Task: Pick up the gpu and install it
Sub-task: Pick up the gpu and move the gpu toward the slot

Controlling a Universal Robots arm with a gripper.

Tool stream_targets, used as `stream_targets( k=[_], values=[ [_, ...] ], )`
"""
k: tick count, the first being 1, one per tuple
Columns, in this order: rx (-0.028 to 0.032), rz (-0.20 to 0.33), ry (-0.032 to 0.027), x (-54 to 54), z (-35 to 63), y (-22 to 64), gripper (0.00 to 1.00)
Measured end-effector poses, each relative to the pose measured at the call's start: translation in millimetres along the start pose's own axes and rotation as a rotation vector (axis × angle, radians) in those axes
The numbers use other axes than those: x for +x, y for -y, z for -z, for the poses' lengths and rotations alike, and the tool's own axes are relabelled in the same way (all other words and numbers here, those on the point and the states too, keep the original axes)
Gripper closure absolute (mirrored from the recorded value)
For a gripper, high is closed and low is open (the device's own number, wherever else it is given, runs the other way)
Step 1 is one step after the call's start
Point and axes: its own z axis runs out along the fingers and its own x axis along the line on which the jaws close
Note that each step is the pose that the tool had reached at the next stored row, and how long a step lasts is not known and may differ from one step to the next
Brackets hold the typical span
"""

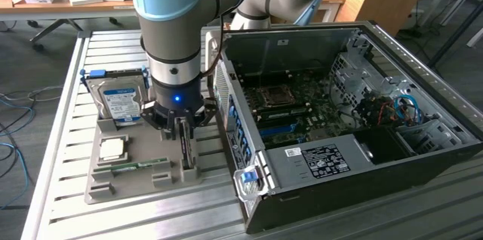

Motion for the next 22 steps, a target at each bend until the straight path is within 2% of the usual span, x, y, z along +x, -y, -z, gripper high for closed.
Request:
stream_targets(
  k=[4, 5, 22],
  values=[
    [0.0000, 0.000, 0.0000, 0.0, 0.0, 0.0, 0.60],
    [-0.0001, 0.000, 0.0001, 0.0, 0.0, 0.0, 0.67],
    [-0.0002, 0.000, 0.0000, -1.4, -0.1, -0.1, 0.67]
  ],
)
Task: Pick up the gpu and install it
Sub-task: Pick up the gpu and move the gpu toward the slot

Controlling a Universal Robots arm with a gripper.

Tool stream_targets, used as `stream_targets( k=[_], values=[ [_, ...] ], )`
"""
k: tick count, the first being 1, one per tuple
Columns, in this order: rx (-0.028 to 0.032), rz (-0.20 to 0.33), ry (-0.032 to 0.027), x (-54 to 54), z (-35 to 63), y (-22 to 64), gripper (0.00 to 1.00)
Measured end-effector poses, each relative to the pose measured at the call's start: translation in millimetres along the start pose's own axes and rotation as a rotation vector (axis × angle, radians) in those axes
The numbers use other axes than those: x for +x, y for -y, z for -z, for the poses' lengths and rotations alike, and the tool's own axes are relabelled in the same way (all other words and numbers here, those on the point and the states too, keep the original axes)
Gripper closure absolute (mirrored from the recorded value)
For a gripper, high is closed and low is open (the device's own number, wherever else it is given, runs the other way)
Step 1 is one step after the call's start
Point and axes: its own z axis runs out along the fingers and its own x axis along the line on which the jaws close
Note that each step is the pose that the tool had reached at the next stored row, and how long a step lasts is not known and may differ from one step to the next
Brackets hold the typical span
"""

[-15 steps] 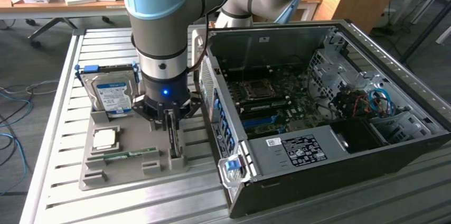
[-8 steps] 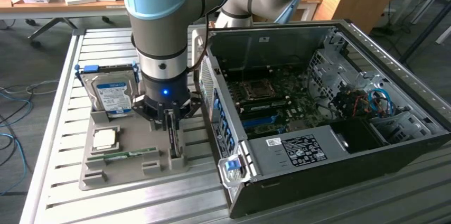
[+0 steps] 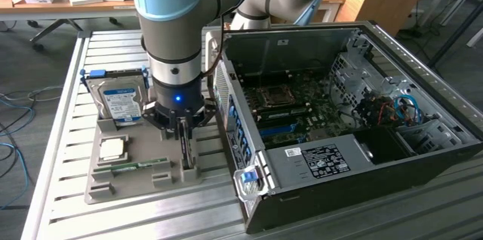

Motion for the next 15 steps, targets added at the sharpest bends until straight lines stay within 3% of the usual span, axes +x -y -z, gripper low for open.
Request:
stream_targets(
  k=[8, 11, 15],
  values=[
    [0.0002, 0.000, 0.0000, 0.0, 0.0, 0.0, 0.67],
    [0.0003, 0.000, -0.0001, 0.1, 0.1, 0.0, 0.74],
    [0.0004, 0.001, -0.0003, 0.1, 0.0, 0.0, 0.74]
  ],
)
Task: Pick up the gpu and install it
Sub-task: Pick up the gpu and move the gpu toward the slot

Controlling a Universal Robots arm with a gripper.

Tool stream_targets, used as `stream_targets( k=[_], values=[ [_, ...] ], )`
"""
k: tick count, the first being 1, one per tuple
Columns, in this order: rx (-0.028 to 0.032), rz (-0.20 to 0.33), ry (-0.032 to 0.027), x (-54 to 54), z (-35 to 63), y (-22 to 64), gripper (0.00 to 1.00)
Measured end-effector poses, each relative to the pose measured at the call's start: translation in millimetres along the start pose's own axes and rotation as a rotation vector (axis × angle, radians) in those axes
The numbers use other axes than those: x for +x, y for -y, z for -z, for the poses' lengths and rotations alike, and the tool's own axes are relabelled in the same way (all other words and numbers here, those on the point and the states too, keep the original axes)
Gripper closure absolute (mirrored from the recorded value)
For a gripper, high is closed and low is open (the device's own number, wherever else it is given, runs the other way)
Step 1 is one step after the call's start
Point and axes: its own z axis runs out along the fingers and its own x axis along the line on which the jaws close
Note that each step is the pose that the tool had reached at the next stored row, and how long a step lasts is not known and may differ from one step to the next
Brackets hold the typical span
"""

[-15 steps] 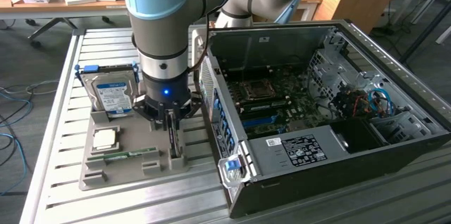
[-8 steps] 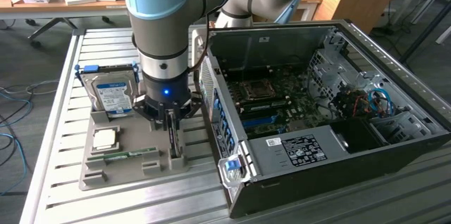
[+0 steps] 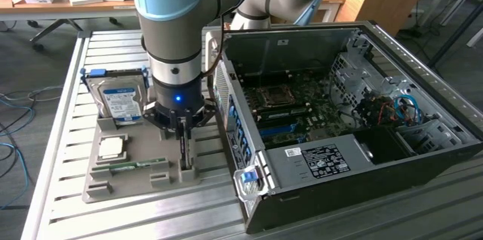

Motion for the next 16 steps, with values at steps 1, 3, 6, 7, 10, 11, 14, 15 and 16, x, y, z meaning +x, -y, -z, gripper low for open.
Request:
stream_targets(
  k=[1, 3, 6, 7, 10, 11, 14, 15, 16],
  values=[
    [0.0002, 0.005, -0.0003, 0.0, -0.1, 0.0, 0.74],
    [0.0002, 0.019, -0.0008, -0.1, -0.3, 0.0, 0.74],
    [-0.0001, 0.036, -0.0014, -0.3, -0.5, 0.0, 0.74],
    [0.0000, 0.039, -0.0015, -0.3, -0.5, 0.0, 0.74],
    [-0.0001, 0.039, -0.0016, -0.3, -0.6, 0.0, 0.74],
    [-0.0001, 0.039, -0.0015, -0.3, -0.6, 0.0, 0.74],
    [-0.0010, 0.039, -0.0009, -0.4, 0.3, -0.2, 0.74],
    [-0.0005, 0.039, -0.0013, -0.3, 1.2, -0.1, 0.74],
    [-0.0003, 0.039, -0.0013, -0.3, 1.3, -0.1, 0.74]
  ],
)
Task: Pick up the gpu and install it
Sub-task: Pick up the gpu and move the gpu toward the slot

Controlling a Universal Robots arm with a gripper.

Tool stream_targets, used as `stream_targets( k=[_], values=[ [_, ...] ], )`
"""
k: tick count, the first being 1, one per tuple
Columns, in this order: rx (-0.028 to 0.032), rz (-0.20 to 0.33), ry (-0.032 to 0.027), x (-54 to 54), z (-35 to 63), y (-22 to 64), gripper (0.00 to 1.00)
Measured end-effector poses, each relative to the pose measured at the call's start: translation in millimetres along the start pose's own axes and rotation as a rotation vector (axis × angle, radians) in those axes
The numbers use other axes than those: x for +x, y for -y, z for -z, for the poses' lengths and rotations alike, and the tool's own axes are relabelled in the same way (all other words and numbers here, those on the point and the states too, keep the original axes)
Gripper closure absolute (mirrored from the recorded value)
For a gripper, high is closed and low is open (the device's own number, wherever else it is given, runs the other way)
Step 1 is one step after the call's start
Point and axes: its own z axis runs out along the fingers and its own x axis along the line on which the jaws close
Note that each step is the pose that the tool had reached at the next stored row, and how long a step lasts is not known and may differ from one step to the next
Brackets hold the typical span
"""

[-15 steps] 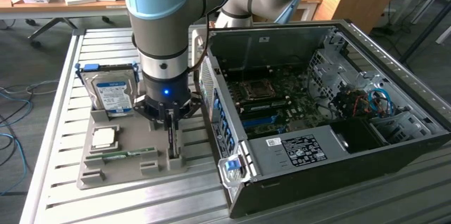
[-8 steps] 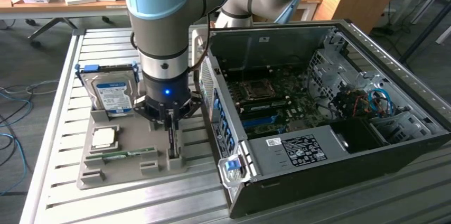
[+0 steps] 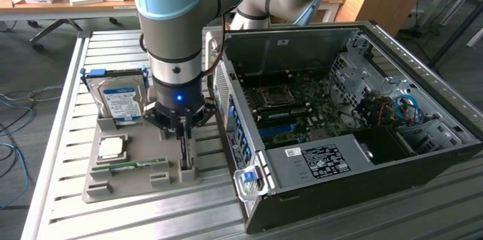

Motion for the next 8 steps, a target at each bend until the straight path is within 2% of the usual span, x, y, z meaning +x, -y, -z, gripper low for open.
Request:
stream_targets(
  k=[8],
  values=[
    [0.0002, 0.000, -0.0002, 0.0, 0.1, 0.0, 0.74]
  ],
)
